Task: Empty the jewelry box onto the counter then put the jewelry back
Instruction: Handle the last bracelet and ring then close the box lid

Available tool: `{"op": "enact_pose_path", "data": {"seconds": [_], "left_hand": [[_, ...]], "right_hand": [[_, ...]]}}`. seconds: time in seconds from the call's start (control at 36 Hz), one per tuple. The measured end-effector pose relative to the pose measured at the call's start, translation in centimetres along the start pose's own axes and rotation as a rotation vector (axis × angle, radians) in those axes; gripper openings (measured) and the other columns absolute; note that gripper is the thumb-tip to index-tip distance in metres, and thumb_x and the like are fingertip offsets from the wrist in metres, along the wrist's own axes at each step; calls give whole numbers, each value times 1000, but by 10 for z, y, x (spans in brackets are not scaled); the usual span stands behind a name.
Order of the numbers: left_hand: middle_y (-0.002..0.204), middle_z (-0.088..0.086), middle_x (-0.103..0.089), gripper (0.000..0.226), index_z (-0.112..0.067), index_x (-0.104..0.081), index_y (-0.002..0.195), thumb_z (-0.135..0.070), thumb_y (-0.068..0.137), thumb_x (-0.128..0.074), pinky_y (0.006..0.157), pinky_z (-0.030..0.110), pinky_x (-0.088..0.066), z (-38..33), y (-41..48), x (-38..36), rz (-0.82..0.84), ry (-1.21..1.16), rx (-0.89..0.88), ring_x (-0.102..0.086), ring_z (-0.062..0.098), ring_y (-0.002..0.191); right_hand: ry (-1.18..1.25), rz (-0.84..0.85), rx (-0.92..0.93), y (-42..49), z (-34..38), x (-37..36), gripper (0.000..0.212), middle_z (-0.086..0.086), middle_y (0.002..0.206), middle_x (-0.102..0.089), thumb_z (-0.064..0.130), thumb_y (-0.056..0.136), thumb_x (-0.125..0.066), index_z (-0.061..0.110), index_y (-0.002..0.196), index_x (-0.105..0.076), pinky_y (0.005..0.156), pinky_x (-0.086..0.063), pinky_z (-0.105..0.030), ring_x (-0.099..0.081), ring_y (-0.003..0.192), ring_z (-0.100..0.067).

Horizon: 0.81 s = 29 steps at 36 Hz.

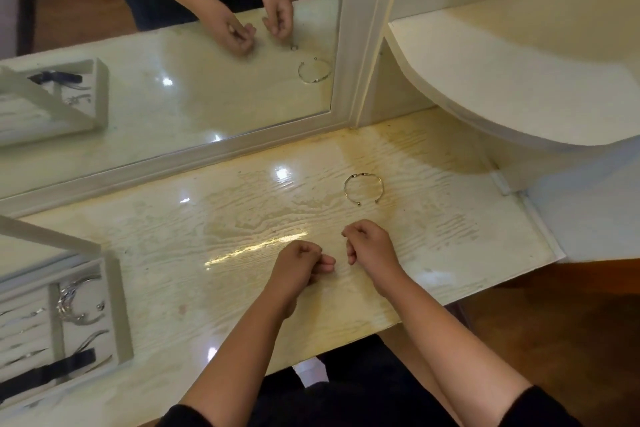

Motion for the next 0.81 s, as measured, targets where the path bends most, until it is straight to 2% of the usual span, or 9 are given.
{"op": "enact_pose_path", "data": {"seconds": [0.22, 0.36, 0.61, 0.81], "left_hand": [[73, -5, -73, 11, -15, -56, 89, -19, 93, -46, 65, 24, -43, 13, -25, 63, -54, -69, -41, -66, 0, 63], [69, -8, -72, 11, -15, -55, 88, -17, 93, -45, 64, 25, -42, 24, -44, 117, -93, -94, -71, -66, -1, 62], [84, 0, -70, 10, -17, -53, 88, -20, 94, -45, 64, 23, -41, 47, -83, 202, -101, -65, -63, -65, 2, 68], [74, -7, -69, 11, -15, -56, 91, -19, 95, -46, 61, 23, -41, 66, -102, 262, -157, -135, -83, -65, 0, 63]], "right_hand": [[-69, 106, 20, -27, 10, -74, 12, 1, 58, -53, 16, 91, -51, 10, 82, -56, 49, -41, -13, -47, 46, -7], [-48, 141, 33, -48, 17, -128, 13, 3, 57, -54, 15, 90, -52, 14, 77, -56, 48, -41, -12, -48, 44, -5], [-15, 212, 67, -89, 27, -230, 11, 1, 53, -53, 11, 88, -52, 9, 77, -56, 45, -40, -10, -47, 38, 0], [-43, 261, 95, -106, 26, -287, 10, -1, 56, -54, 9, 88, -52, 6, 79, -57, 45, -40, -11, -47, 38, -1]]}}
Point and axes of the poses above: each hand's wrist, its own y-axis towards the middle knuckle, its own x-axis out of the back of the hand, z = x × y, the point moved 8 cm from there along y, towards the middle knuckle
